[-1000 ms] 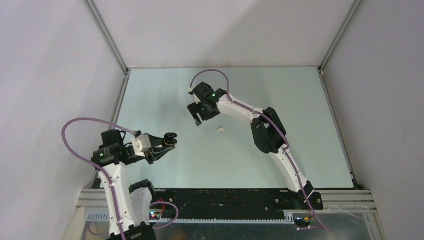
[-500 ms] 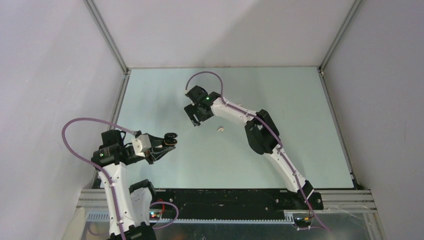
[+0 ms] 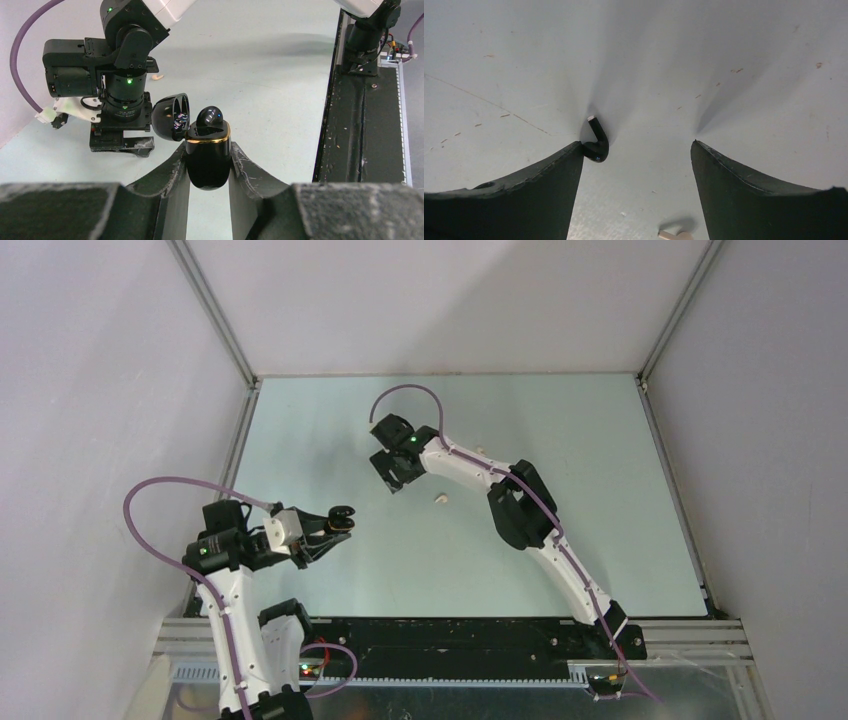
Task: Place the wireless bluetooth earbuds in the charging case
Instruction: Move the left earbud to the center of the board.
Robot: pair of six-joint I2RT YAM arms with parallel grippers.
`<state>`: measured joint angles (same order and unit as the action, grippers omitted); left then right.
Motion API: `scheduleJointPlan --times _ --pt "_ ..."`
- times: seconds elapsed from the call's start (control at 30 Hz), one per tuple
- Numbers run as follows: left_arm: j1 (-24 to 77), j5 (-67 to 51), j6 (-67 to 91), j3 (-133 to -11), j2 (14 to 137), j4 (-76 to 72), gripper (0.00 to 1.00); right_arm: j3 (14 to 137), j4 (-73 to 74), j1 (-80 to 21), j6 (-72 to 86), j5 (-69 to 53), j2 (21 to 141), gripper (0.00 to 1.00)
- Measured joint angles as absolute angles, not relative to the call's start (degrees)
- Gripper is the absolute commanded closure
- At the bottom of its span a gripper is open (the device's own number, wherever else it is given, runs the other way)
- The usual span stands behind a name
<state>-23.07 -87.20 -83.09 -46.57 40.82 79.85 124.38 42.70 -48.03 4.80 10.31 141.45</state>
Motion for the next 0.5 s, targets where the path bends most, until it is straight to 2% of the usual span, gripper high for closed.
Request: scheduleJointPlan --times 0.5 --pt "-23.05 -87.20 -83.09 -46.57 40.80 79.83 1.00 119.35 39.55 -47.97 1.37 14.35 138.72 0.17"
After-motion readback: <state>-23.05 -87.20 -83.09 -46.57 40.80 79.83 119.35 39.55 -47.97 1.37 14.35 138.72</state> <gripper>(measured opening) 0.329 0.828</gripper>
